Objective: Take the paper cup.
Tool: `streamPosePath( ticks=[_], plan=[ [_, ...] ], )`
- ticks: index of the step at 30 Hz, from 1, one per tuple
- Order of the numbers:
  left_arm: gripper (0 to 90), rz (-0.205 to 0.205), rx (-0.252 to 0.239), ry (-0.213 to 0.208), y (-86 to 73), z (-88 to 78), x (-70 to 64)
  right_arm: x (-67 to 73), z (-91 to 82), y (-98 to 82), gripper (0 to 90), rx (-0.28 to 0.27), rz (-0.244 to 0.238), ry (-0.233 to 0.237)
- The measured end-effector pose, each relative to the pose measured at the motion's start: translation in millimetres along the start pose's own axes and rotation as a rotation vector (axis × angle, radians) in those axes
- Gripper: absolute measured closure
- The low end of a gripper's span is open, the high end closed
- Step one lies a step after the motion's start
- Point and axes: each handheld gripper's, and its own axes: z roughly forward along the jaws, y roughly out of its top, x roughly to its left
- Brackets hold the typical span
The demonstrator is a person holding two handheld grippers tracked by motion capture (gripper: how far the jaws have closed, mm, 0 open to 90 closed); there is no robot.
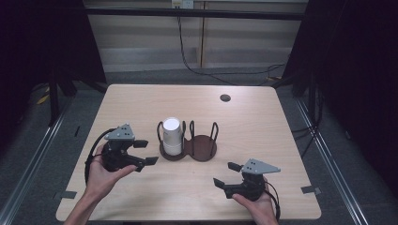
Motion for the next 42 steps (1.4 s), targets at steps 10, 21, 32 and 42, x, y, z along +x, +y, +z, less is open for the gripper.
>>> streamPosePath(
  ticks=[10, 21, 32, 42],
  plan=[
    [28.2, 0.003, 0.073, -0.002, 22.6, 11.7, 5.3, 1.9, 3.5, -1.0, 18.4, 0.022, -0.008, 0.031],
    [29.4, 0.044, 0.135, -0.012, 56.7, 11.9, 14.1, 0.7, 5.4, -2.3, 18.6, 0.044, -0.006, 0.062],
    [32.4, 0.081, 0.233, -0.036, 68.8, 26.9, 23.7, 2.0, 8.2, -3.1, 18.5, 0.073, -0.027, 0.068],
    [30.6, 0.102, 0.331, -0.013, 93.1, 45.0, 32.5, 2.7, 8.0, -3.4, 18.5, 0.074, -0.030, 0.075]
  ],
)
